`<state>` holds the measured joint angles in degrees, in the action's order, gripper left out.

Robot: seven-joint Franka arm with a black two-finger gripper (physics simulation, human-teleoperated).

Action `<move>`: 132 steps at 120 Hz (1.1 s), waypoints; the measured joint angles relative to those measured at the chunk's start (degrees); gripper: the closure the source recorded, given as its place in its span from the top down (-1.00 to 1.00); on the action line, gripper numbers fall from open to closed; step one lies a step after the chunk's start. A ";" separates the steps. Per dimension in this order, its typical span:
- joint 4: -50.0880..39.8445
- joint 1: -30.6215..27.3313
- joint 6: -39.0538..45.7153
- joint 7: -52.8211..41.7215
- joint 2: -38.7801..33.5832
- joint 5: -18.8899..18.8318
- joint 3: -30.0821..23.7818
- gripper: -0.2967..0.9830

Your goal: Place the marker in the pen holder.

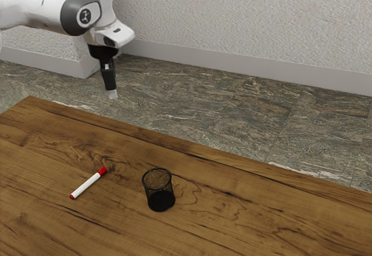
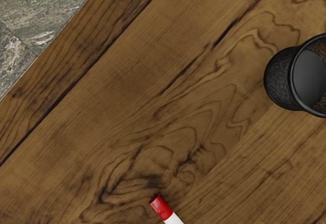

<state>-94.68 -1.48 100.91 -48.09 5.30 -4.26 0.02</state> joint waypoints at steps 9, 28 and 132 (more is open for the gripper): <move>0.03 -0.20 0.08 -0.68 0.65 -0.13 -0.02 0.54; -2.17 -0.76 1.13 -1.76 -0.67 -0.05 -0.10 0.54; -32.36 -7.45 36.44 23.85 4.94 -0.22 3.80 -0.20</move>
<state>-127.04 -8.93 137.35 -24.24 10.24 -4.47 3.83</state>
